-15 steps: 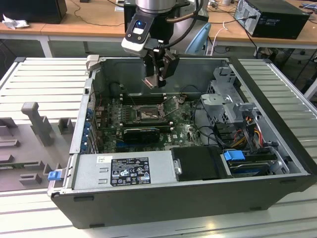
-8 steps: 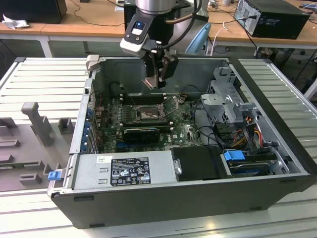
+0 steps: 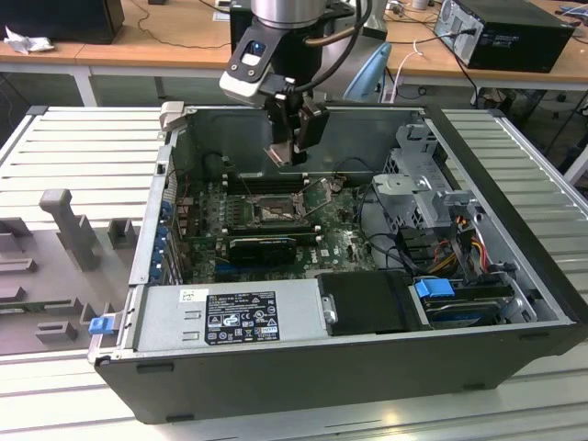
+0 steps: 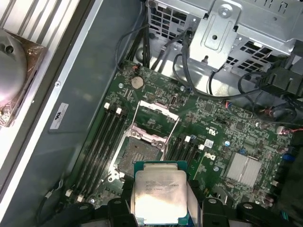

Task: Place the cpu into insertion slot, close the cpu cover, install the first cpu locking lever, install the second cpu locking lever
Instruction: 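Place the cpu into insertion slot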

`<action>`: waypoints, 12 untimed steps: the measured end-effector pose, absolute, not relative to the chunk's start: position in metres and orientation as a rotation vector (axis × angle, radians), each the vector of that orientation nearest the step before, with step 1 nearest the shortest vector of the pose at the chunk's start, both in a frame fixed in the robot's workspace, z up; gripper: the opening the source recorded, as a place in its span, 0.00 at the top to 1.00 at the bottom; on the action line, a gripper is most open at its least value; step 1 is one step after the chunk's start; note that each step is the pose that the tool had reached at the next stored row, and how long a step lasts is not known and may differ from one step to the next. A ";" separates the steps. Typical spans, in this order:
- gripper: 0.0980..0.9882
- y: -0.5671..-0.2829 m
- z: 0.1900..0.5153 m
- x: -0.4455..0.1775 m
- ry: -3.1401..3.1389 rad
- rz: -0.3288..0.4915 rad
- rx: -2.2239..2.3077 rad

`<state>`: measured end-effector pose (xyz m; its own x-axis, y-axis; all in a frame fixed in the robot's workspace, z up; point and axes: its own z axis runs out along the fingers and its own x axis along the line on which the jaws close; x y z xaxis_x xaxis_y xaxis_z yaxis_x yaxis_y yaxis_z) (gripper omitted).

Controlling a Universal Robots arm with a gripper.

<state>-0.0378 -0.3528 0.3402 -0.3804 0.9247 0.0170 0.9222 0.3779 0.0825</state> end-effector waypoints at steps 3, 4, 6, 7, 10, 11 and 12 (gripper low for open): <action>0.52 -0.353 0.340 -0.038 2.568 0.121 1.749; 0.52 -0.353 0.339 -0.038 2.563 0.121 1.755; 0.52 -0.353 0.339 -0.038 2.554 0.120 1.768; 0.52 -0.353 0.339 -0.038 2.550 0.120 1.773; 0.52 -0.353 0.338 -0.038 2.532 0.120 1.798; 0.52 -0.353 0.338 -0.038 2.529 0.120 1.802; 0.52 -0.353 0.337 -0.038 2.526 0.120 1.806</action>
<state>-0.0378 -0.3528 0.3374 -0.3243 0.9458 0.0170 0.9432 0.3220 0.0825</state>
